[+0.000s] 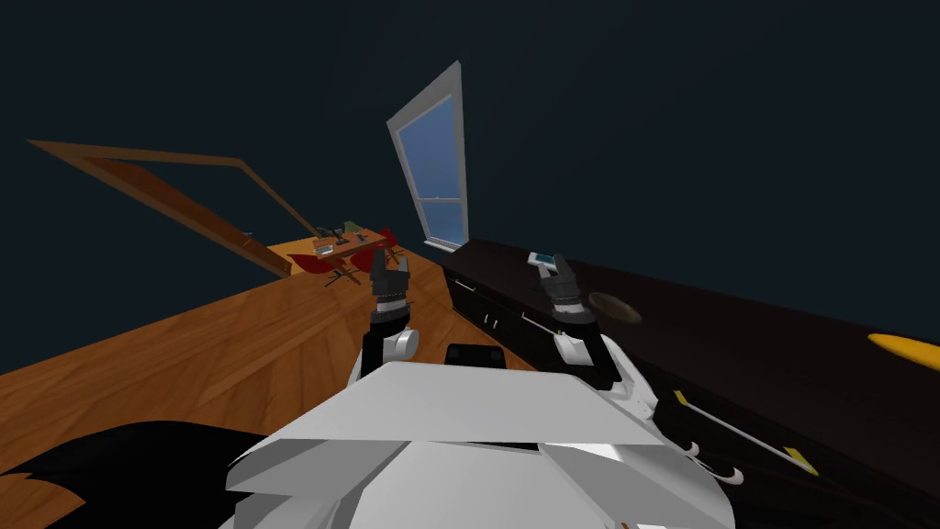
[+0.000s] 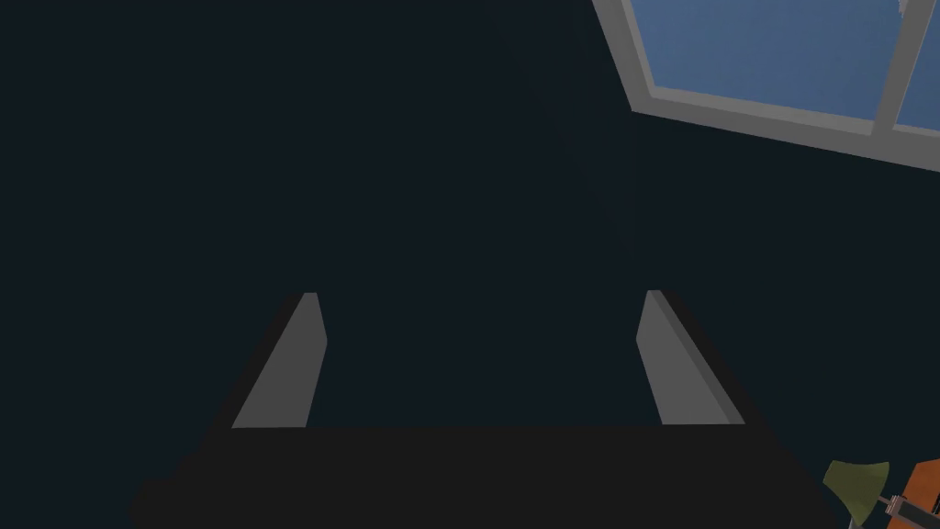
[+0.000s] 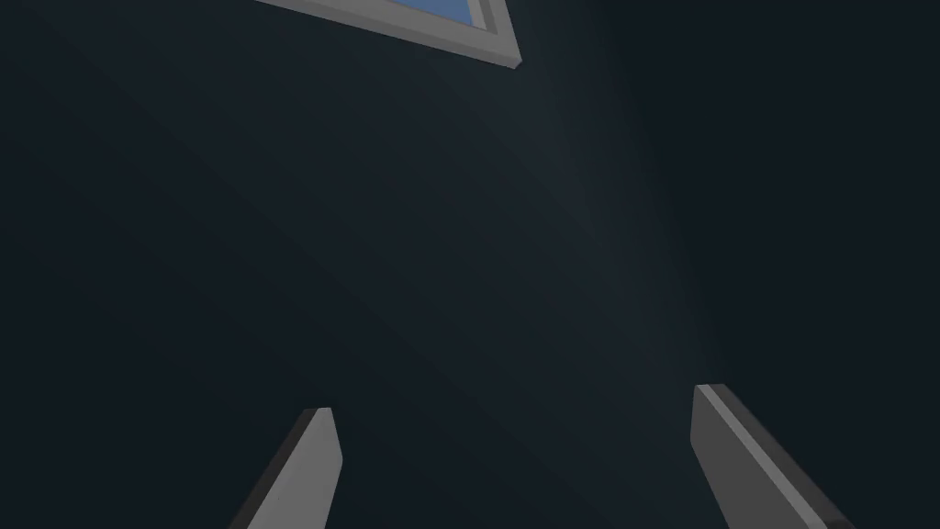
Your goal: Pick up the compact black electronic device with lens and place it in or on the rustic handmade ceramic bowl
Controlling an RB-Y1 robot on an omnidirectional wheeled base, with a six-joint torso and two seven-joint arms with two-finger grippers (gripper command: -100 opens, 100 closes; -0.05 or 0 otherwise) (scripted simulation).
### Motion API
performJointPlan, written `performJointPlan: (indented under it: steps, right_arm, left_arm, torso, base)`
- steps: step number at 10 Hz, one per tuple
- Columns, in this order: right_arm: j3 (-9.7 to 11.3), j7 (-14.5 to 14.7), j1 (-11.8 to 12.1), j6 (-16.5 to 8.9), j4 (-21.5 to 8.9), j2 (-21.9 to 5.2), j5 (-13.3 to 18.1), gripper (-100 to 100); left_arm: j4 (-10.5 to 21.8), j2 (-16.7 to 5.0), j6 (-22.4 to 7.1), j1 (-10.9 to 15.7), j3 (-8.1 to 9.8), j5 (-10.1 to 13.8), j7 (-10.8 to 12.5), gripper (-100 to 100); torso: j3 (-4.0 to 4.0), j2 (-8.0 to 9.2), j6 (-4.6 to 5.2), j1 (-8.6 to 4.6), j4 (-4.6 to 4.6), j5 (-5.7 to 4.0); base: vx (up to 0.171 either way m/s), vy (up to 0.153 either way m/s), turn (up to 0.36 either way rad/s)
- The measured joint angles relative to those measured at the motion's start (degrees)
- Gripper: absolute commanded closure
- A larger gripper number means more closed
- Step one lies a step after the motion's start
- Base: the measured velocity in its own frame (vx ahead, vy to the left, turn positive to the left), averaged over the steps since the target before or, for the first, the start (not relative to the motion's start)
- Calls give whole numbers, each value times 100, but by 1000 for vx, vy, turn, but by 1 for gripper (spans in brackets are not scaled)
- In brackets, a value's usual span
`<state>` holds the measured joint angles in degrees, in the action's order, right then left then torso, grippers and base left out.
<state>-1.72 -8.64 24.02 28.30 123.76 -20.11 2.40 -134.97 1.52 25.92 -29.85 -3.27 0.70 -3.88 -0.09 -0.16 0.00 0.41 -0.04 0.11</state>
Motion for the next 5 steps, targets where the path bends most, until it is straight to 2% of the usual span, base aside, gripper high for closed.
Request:
performJointPlan:
  steps: [3,5]
  right_arm:
    - [73,47,-105,182,-233,-518,110,-100]
    - [113,74,-152,322,-389,-860,178,-100]
  left_arm:
    - [0,0,0,0,0,0,0,0]
    - [0,0,0,0,0,0,0,0]
  torso:
    - [3,5,-1,2,1,-1]
    - [-3,-6,-2,6,-1,0]
  base:
    - [36,107,61]
    - [66,119,79]
